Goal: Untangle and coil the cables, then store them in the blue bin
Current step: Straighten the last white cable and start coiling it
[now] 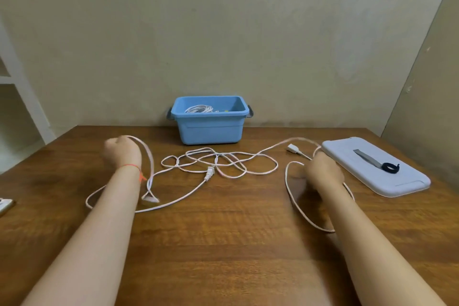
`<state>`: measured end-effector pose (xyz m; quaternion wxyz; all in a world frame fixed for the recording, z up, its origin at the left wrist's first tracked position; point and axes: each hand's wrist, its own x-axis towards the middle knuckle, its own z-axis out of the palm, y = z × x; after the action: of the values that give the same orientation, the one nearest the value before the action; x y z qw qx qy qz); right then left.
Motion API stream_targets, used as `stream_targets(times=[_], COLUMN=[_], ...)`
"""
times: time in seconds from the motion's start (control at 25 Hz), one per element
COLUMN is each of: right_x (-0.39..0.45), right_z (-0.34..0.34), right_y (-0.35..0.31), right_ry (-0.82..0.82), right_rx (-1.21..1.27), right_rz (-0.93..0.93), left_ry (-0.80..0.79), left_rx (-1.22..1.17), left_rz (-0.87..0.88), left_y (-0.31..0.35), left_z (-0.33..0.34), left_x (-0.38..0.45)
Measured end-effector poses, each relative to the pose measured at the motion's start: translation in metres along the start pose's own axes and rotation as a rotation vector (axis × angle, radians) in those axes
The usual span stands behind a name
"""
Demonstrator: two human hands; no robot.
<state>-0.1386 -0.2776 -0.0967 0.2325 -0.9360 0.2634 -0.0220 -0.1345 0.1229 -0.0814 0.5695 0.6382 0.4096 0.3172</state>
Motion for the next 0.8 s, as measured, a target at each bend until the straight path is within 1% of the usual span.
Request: stream_targets(times=[0.04, 0.08, 0.12, 0.16, 0.2, 0.24, 0.28, 0.32, 0.36, 0.4, 0.44, 0.48, 0.52, 0.56, 0.6, 0.64, 0.68, 0.72, 0.76, 0.8], right_x=[-0.006, -0.013, -0.019, -0.024, -0.029, -0.032, -0.034, -0.036, -0.038, -0.040, -0.040, -0.038, -0.036, -0.036, -0.034, -0.033, -0.034, -0.037, -0.040, -0.041], right_z=[0.005, 0.010, 0.013, 0.015, 0.015, 0.016, 0.018, 0.021, 0.023, 0.026, 0.028, 0.029, 0.029, 0.027, 0.026, 0.025, 0.025, 0.024, 0.024, 0.024], right_y=[-0.010, -0.020, -0.028, -0.036, -0.043, -0.047, -0.052, -0.057, -0.062, -0.066, -0.067, -0.065, -0.062, -0.059, -0.057, -0.056, -0.057, -0.057, -0.058, -0.058], right_ry=[-0.049, -0.070, -0.059, -0.009, 0.084, 0.190, 0.273, 0.293, 0.252, 0.165, 0.075, 0.027, 0.022, 0.030, 0.022, -0.035, -0.140, -0.261, -0.356, -0.386], right_rx=[-0.096, -0.187, -0.250, -0.281, -0.295, -0.282, -0.226, -0.142, -0.049, 0.015, 0.020, 0.008, -0.001, -0.004, -0.003, -0.006, -0.001, 0.014, 0.026, 0.039], right_rz=[-0.031, -0.065, -0.112, -0.171, -0.226, -0.270, -0.299, -0.317, -0.319, -0.308, -0.294, -0.293, -0.304, -0.331, -0.378, -0.447, -0.521, -0.578, -0.618, -0.646], left_ry=[-0.035, -0.062, -0.056, -0.039, -0.054, -0.142, -0.312, -0.527, -0.749, -0.915, -0.988, -0.969, -0.879, -0.739, -0.590, -0.458, -0.366, -0.306, -0.265, -0.251], left_rx=[0.137, 0.260, 0.347, 0.401, 0.438, 0.468, 0.493, 0.520, 0.587, 0.699, 0.847, 0.982, 1.079, 1.173, 1.287, 1.401, 1.474, 1.480, 1.425, 1.304], left_rz=[0.015, 0.090, 0.249, 0.471, 0.718, 0.928, 1.050, 1.079, 1.064, 1.053, 1.081, 1.131, 1.157, 1.132, 1.038, 0.894, 0.741, 0.652, 0.657, 0.745], left_y=[-0.009, -0.016, -0.024, -0.027, -0.030, -0.031, -0.030, -0.030, -0.033, -0.039, -0.047, -0.057, -0.063, -0.064, -0.063, -0.059, -0.051, -0.044, -0.037, -0.030], left_z=[0.001, 0.003, 0.006, 0.009, 0.013, 0.018, 0.025, 0.031, 0.036, 0.041, 0.047, 0.051, 0.052, 0.050, 0.047, 0.043, 0.037, 0.034, 0.035, 0.037], left_x=[-0.003, -0.010, -0.018, -0.026, -0.032, -0.041, -0.052, -0.066, -0.082, -0.096, -0.106, -0.109, -0.103, -0.091, -0.077, -0.064, -0.056, -0.054, -0.058, -0.067])
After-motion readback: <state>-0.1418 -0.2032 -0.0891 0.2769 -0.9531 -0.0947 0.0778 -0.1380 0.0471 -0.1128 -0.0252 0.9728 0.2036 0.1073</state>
